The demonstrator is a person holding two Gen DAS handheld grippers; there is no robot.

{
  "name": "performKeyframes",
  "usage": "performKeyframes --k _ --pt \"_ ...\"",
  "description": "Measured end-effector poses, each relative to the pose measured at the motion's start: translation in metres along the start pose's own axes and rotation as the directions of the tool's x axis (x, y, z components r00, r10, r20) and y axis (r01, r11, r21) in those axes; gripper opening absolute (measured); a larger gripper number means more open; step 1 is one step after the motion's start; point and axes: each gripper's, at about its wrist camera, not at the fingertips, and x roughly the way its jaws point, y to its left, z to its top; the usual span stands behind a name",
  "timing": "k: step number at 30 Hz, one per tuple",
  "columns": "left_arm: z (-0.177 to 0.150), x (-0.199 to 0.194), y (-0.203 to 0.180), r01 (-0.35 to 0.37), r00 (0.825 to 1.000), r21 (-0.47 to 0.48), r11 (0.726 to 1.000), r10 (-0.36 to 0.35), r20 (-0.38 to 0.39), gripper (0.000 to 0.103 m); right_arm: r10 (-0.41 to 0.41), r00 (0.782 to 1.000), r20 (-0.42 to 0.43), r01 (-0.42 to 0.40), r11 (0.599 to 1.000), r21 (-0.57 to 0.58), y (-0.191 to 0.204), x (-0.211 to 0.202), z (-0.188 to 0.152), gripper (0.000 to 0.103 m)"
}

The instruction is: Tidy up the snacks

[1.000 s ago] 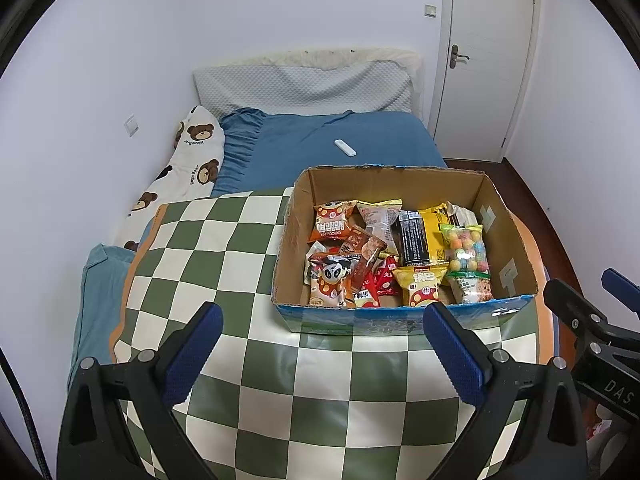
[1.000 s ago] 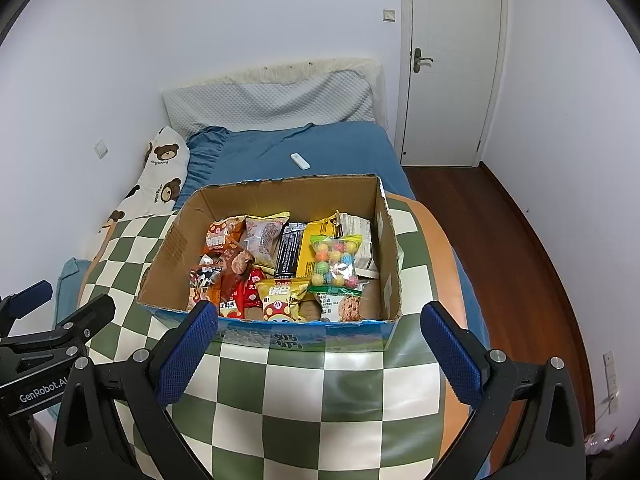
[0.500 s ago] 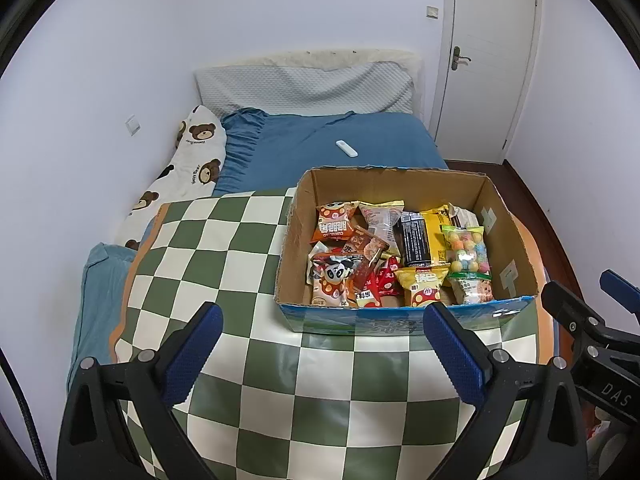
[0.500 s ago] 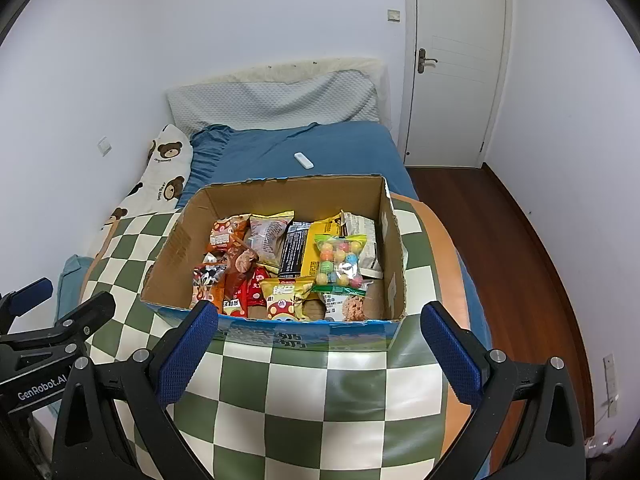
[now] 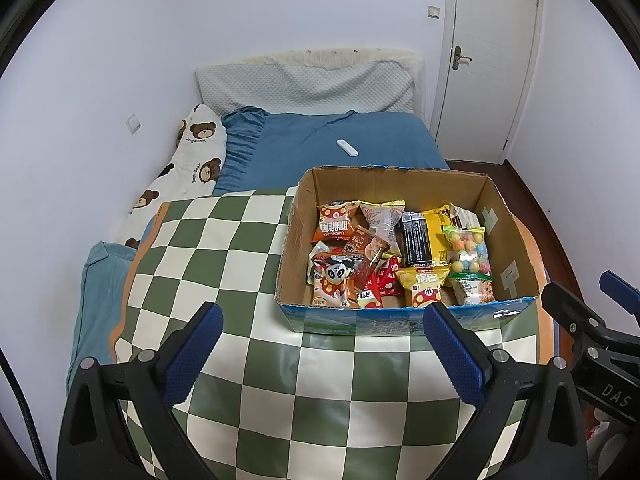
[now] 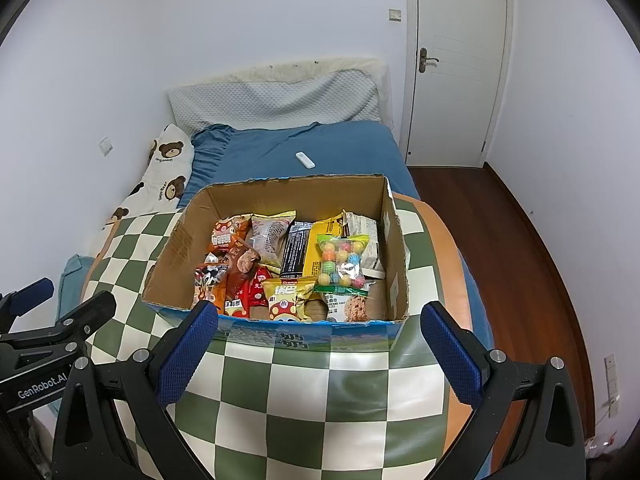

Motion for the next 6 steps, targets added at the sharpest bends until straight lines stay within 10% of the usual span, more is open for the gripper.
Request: performKeyframes --k 6 --pt "0.0012 0.0 0.0009 -0.006 1.0 -0.003 1.0 0.006 0.006 0.103 0.001 1.0 0.0 -0.001 1.0 0.003 -0.0009 -0.0002 -0.0002 0.103"
